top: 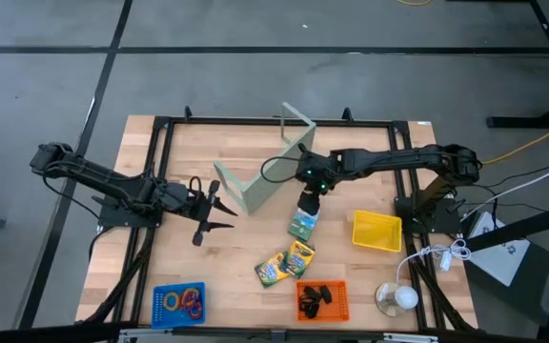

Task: Pick & Place Office Desk Supplies
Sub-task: Adjust the shelf

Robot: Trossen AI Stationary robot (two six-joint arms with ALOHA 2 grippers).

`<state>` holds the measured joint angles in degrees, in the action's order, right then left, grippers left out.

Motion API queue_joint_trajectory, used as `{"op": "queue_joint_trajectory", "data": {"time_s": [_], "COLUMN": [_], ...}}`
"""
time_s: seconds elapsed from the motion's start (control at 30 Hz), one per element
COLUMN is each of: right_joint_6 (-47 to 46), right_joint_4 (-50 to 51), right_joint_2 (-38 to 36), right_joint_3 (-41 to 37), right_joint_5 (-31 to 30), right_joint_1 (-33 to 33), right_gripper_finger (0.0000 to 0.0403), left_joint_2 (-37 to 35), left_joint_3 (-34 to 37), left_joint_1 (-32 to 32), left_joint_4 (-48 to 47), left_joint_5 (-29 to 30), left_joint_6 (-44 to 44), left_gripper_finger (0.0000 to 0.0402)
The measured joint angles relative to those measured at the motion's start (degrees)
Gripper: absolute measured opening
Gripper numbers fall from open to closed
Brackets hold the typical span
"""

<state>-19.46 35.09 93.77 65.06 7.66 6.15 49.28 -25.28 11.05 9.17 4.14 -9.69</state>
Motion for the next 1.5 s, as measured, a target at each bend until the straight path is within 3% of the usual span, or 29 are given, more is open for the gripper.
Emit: {"op": "queue_joint_trajectory", "data": {"time_s": [0.3,0.53,0.83,1.0,1.17,1.3,1.5], "right_joint_6": [0.2,0.7,-1.2,-0.2,10.3,22.3,28.0], "right_joint_4": [-0.4,0.0,0.4,0.8,1.5,1.5,1.6], "right_joint_2": [0.0,-0.1,-3.7,-6.9,-8.1,-8.1,-8.1], "right_joint_3": [0.1,0.1,0.1,0.1,0.1,0.1,0.1], "right_joint_5": [-1.0,-10.2,-30.3,-47.3,-56.8,-57.4,-59.4], "right_joint_1": [-2.2,-6.5,-12.6,-15.9,-16.2,-13.3,-5.9], "right_gripper_finger": [0.0256,0.0256,0.0256,0.0256,0.0256,0.0256,0.0256], "left_joint_2": [0.0,0.0,0.0,0.0,0.0,0.0,0.0], "left_joint_3": [0.0,0.0,0.0,0.0,0.0,0.0,0.0], "left_joint_1": [0.0,0.0,0.0,0.0,0.0,0.0,0.0], "left_joint_4": [-0.2,0.0,0.0,0.0,0.0,0.0,0.0], "left_joint_5": [0.0,0.8,1.0,1.0,1.0,1.0,1.0], "left_joint_6": [-0.4,-1.0,-1.1,-1.1,-1.1,-1.1,-1.2], "left_gripper_finger": [0.0145,0.0145,0.0145,0.0145,0.0145,0.0145,0.0145]}}
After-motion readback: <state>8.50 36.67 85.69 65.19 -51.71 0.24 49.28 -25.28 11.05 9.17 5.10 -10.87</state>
